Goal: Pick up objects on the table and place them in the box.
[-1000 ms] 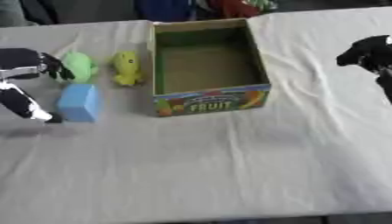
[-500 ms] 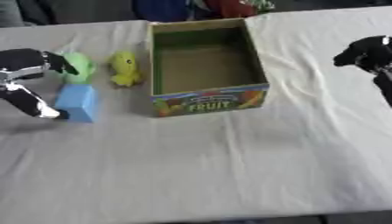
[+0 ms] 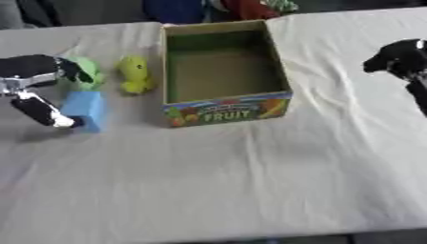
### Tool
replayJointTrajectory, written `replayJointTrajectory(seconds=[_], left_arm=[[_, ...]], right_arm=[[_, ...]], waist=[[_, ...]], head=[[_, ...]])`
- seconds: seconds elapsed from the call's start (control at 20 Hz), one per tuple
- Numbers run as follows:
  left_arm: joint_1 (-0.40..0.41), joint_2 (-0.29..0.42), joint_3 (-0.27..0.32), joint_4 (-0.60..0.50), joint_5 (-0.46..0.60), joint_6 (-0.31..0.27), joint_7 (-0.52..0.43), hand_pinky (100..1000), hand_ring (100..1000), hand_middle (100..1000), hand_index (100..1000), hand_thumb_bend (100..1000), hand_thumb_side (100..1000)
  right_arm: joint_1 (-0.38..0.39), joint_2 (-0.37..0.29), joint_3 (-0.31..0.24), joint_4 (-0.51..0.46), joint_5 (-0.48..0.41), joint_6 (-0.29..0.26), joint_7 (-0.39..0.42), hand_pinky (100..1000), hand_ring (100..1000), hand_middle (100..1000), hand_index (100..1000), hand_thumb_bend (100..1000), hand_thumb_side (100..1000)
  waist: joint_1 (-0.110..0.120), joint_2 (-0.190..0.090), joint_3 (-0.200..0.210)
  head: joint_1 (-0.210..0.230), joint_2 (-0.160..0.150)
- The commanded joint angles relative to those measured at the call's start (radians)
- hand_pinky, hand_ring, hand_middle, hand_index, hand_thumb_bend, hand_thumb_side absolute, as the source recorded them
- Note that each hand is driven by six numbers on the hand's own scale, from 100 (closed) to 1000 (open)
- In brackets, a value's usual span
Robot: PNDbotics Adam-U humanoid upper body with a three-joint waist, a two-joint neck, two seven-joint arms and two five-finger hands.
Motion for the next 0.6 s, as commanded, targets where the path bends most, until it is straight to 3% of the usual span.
replayJointTrajectory(seconds=[0.05,0.25,0.3,0.45,0.6], left_arm=[[-0.018,0.010,0.001,0.010,-0.015,-0.003,0.016,786,741,719,866,461,339],[-0.016,0.007,0.000,0.015,-0.017,-0.009,0.014,766,701,674,847,448,338],[-0.016,0.007,0.000,0.015,-0.017,-0.009,0.013,732,639,604,804,428,326],[-0.013,0.010,0.005,0.001,-0.009,-0.008,0.022,703,584,534,758,389,301],[-0.012,0.014,0.014,-0.026,0.005,-0.006,0.030,701,579,524,754,371,296]], right_arm=[[-0.010,-0.012,-0.002,-0.008,0.000,-0.002,0.004,729,704,619,742,100,635],[-0.009,-0.012,-0.003,-0.007,0.001,-0.003,0.004,729,704,619,742,100,635],[-0.009,-0.012,-0.003,-0.007,0.001,-0.003,0.004,729,704,619,742,100,635],[-0.010,-0.011,-0.003,-0.007,0.001,-0.002,0.005,729,705,619,742,100,635],[-0.009,-0.012,-0.004,-0.006,0.001,-0.003,0.004,729,705,619,742,100,634]], waist=[[-0.003,-0.018,-0.002],[-0.004,-0.018,-0.003],[-0.004,-0.018,-0.003],[-0.004,-0.018,-0.002],[-0.004,-0.019,-0.001]], head=[[-0.002,-0.006],[-0.002,-0.005],[-0.002,-0.005],[-0.002,-0.006],[-0.002,-0.006]])
